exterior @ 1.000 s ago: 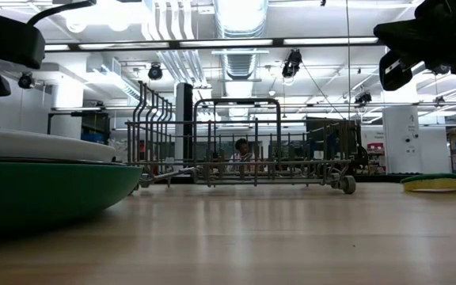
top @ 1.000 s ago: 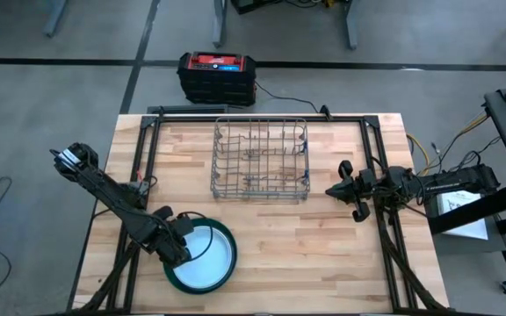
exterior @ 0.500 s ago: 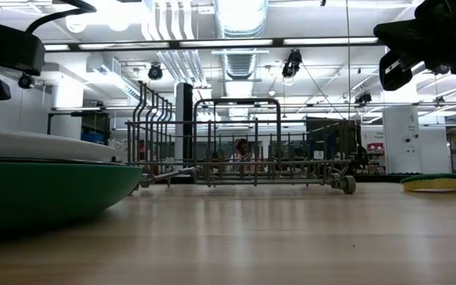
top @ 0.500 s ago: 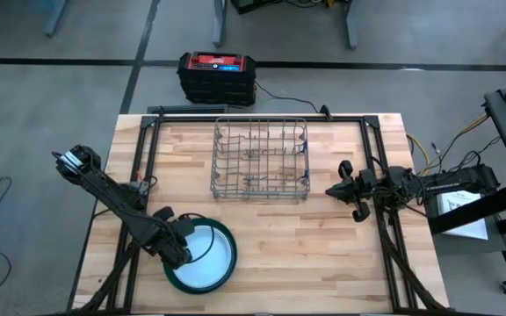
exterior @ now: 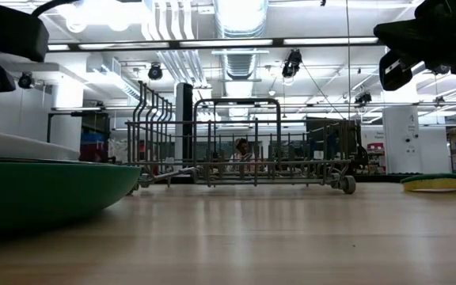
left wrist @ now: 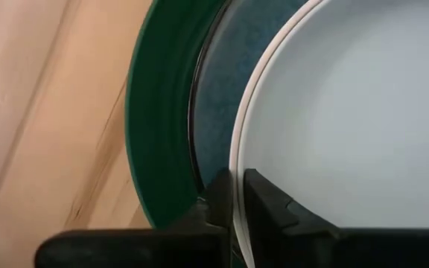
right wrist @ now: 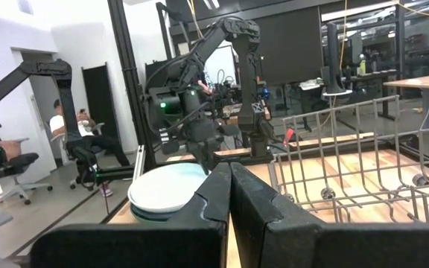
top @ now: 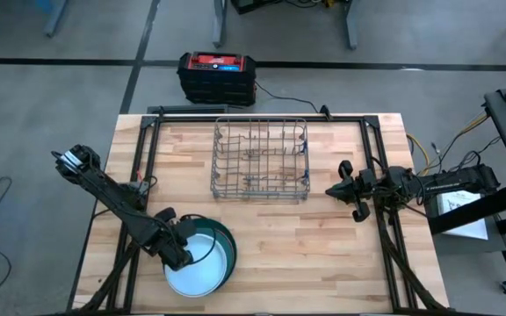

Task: Sort dishes
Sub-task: Put the light blue plate in the dishwasher rack

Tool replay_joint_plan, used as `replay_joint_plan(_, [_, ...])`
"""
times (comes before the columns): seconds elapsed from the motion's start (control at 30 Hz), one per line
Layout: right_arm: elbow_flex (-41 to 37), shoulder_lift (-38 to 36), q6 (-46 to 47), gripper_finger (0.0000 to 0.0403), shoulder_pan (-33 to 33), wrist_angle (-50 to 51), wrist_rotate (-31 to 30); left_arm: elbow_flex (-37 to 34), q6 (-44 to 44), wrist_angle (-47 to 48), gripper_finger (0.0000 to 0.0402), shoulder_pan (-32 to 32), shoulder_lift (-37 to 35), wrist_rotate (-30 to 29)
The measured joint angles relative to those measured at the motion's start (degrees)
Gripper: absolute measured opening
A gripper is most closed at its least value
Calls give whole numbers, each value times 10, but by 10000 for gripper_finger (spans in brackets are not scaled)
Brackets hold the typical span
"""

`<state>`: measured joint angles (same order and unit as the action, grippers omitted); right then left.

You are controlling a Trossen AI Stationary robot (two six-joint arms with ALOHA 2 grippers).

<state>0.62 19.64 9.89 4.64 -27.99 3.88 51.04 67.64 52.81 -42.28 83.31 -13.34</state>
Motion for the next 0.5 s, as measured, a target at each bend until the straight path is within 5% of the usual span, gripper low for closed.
replay_joint_plan(0.5, [0, 0, 2, 0, 0, 1, 0, 37, 3, 59, 3, 0, 0, -34])
